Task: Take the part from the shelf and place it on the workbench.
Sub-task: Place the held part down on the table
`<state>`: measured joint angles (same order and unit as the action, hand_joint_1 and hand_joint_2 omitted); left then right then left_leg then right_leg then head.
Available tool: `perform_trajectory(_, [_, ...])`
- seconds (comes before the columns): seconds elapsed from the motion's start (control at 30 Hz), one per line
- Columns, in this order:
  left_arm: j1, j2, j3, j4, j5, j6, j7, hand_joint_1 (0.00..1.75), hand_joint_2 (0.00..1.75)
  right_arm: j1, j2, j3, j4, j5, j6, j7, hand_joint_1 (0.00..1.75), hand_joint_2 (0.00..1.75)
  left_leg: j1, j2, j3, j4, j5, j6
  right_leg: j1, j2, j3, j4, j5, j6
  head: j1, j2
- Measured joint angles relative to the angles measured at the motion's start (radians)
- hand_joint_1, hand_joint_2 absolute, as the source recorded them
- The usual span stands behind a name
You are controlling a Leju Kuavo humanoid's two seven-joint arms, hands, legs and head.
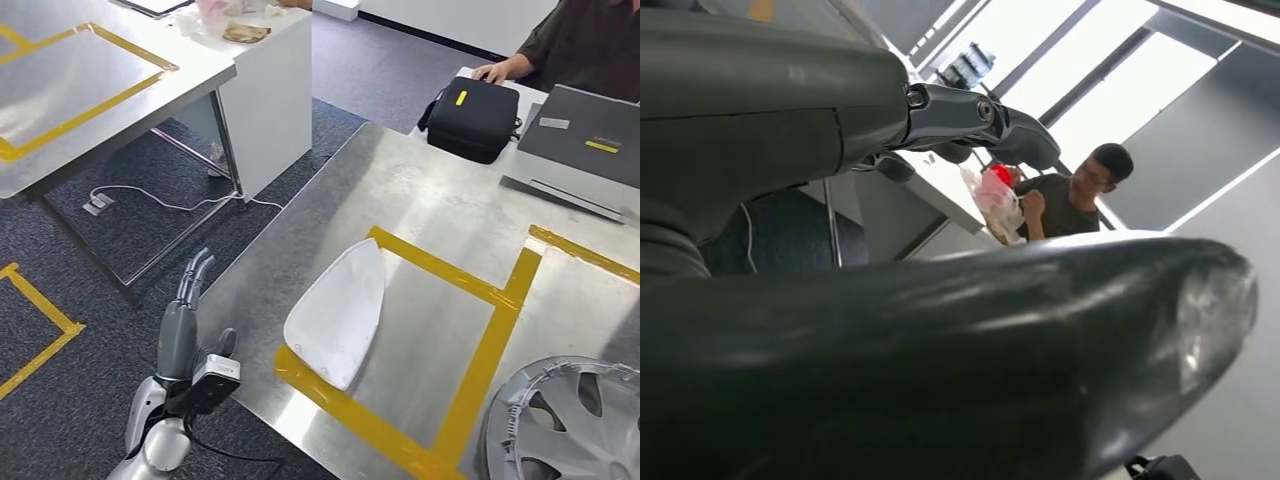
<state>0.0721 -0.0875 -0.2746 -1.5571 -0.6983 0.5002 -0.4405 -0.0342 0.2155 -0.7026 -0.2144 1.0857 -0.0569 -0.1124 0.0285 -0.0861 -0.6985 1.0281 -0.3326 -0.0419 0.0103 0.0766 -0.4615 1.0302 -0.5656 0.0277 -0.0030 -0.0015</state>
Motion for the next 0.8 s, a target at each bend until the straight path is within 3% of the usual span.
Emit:
perform_trajectory(0.07, [0.008,-0.002,0.009,-0.004,0.012,0.010,-0.005,0.00,0.00,-0.001,0.001,0.000,0.000,0.000,-0.001,0.001,0.00,0.00,0.002,-0.013,-0.002,-0.015,0.021,-0.015,0.002,-0.017,-0.015,-0.003,0.018,-0.011,0.001,0.000])
perform_trajectory(0.1, [0.013,-0.002,0.015,-0.005,0.017,0.014,-0.007,0.00,0.00,-0.001,0.002,0.000,0.000,0.000,-0.002,0.001,0.00,0.00,0.000,-0.007,-0.008,-0.016,0.013,-0.019,0.001,-0.029,-0.022,-0.007,0.031,-0.019,-0.001,0.000])
perform_trajectory(0.13, [0.017,-0.002,0.020,-0.006,0.021,0.017,-0.009,0.00,0.00,-0.001,0.002,0.000,0.000,0.000,-0.002,0.001,0.00,0.00,-0.002,0.008,-0.018,0.001,-0.016,-0.021,0.000,-0.044,-0.030,-0.013,0.045,-0.027,-0.003,0.000])
perform_trajectory(0.17, [0.019,-0.002,0.025,-0.007,0.025,0.022,-0.009,0.00,0.00,-0.001,0.003,0.000,0.000,0.000,-0.003,0.001,0.00,0.00,-0.005,0.029,-0.032,0.040,-0.064,-0.022,0.000,-0.059,-0.040,-0.017,0.060,-0.034,-0.005,0.000])
perform_trajectory(0.23, [0.022,-0.003,0.038,-0.009,0.035,0.035,-0.010,0.00,0.00,0.001,0.004,0.000,0.000,0.001,-0.004,0.002,0.00,0.00,-0.011,0.062,-0.059,0.160,-0.164,-0.024,0.006,-0.089,-0.064,-0.018,0.083,-0.043,-0.007,0.000])
perform_trajectory(0.27, [0.025,-0.003,0.048,-0.009,0.042,0.045,-0.010,0.00,0.00,0.002,0.004,0.000,0.000,0.002,-0.005,0.002,0.00,0.00,-0.012,0.068,-0.065,0.214,-0.186,-0.025,0.008,-0.104,-0.078,-0.018,0.093,-0.045,-0.007,0.000])
perform_trajectory(0.3, [0.031,-0.004,0.063,-0.009,0.049,0.055,-0.012,0.00,0.00,0.002,0.004,0.000,0.000,0.003,-0.007,0.002,0.00,0.00,-0.012,0.071,-0.058,0.244,-0.184,-0.026,0.011,-0.118,-0.092,-0.017,0.103,-0.046,-0.007,0.000])
perform_trajectory(0.33, [0.036,-0.004,0.082,-0.008,0.055,0.065,-0.016,0.00,0.00,0.001,0.005,0.000,0.000,0.004,-0.009,0.002,0.00,0.00,-0.012,0.075,-0.035,0.242,-0.166,-0.026,0.013,-0.131,-0.106,-0.017,0.112,-0.046,-0.007,0.000])
perform_trajectory(0.37, [0.042,-0.004,0.103,-0.007,0.061,0.073,-0.022,0.00,0.00,0.001,0.005,0.000,0.000,0.005,-0.010,0.001,0.00,0.00,-0.013,0.084,0.006,0.205,-0.144,-0.024,0.015,-0.144,-0.119,-0.016,0.120,-0.044,-0.008,0.000])
perform_trajectory(0.4, [0.045,-0.005,0.123,-0.005,0.065,0.079,-0.028,0.00,0.00,0.001,0.006,0.000,0.000,0.006,-0.012,0.001,0.00,0.00,-0.016,0.107,0.063,0.144,-0.133,-0.021,0.017,-0.156,-0.129,-0.014,0.127,-0.042,-0.009,0.000])
perform_trajectory(0.47, [0.046,-0.007,0.151,-0.003,0.069,0.084,-0.037,0.00,0.00,0.002,0.008,0.000,0.000,0.007,-0.013,0.001,0.00,0.00,-0.026,0.158,0.162,0.013,-0.143,-0.009,0.021,-0.181,-0.140,-0.006,0.136,-0.035,-0.009,0.000])
perform_trajectory(0.5, [0.047,-0.008,0.160,-0.003,0.070,0.085,-0.039,0.00,0.00,0.001,0.009,0.000,0.000,0.008,-0.013,0.001,0.00,0.00,-0.032,0.172,0.186,-0.025,-0.153,0.000,0.022,-0.193,-0.142,-0.003,0.140,-0.031,-0.010,0.000])
perform_trajectory(0.57, [0.053,-0.010,0.176,-0.001,0.070,0.090,-0.039,0.00,0.00,-0.001,0.010,0.000,0.000,0.008,-0.014,0.001,0.00,0.00,-0.036,0.156,0.183,-0.045,-0.146,0.020,0.020,-0.217,-0.144,-0.001,0.148,-0.022,-0.014,0.000])
perform_trajectory(0.6, [0.055,-0.011,0.188,0.001,0.071,0.097,-0.037,0.00,0.00,-0.002,0.010,0.000,0.000,0.009,-0.014,0.001,0.00,0.00,-0.034,0.143,0.175,-0.047,-0.137,0.027,0.018,-0.207,-0.149,0.004,0.143,-0.015,-0.016,0.000])
perform_trajectory(0.63, [0.057,-0.013,0.202,0.005,0.074,0.106,-0.035,0.00,0.00,-0.001,0.011,0.000,0.000,0.009,-0.014,0.001,0.00,0.00,-0.030,0.131,0.164,-0.050,-0.125,0.034,0.015,-0.183,-0.157,0.020,0.122,-0.008,-0.015,0.000])
perform_trajectory(0.7, [0.057,-0.017,0.247,0.030,0.093,0.126,-0.039,0.00,0.00,0.002,0.012,-0.001,0.000,0.010,-0.016,0.000,0.00,0.00,-0.024,0.107,0.136,-0.052,-0.098,0.041,0.008,-0.113,-0.185,0.107,0.037,0.007,-0.015,0.000])
perform_trajectory(0.73, [0.057,-0.019,0.282,0.056,0.109,0.134,-0.051,0.00,0.00,0.003,0.012,-0.001,0.000,0.011,-0.016,0.000,0.00,0.00,-0.022,0.095,0.120,-0.051,-0.085,0.041,0.004,-0.092,-0.200,0.170,-0.009,0.011,-0.015,0.000])
perform_trajectory(0.77, [0.056,-0.020,0.328,0.093,0.130,0.138,-0.071,0.00,0.00,0.004,0.012,-0.001,0.000,0.012,-0.017,-0.001,0.00,0.00,-0.021,0.084,0.104,-0.052,-0.072,0.039,0.002,-0.083,-0.210,0.226,-0.039,0.014,-0.016,0.000])
perform_trajectory(0.8, [0.052,-0.020,0.383,0.140,0.152,0.139,-0.095,0.00,0.00,0.004,0.012,-0.001,0.000,0.014,-0.018,-0.001,0.00,0.00,-0.019,0.073,0.088,-0.052,-0.059,0.035,-0.001,-0.080,-0.208,0.257,-0.046,0.017,-0.016,0.000])
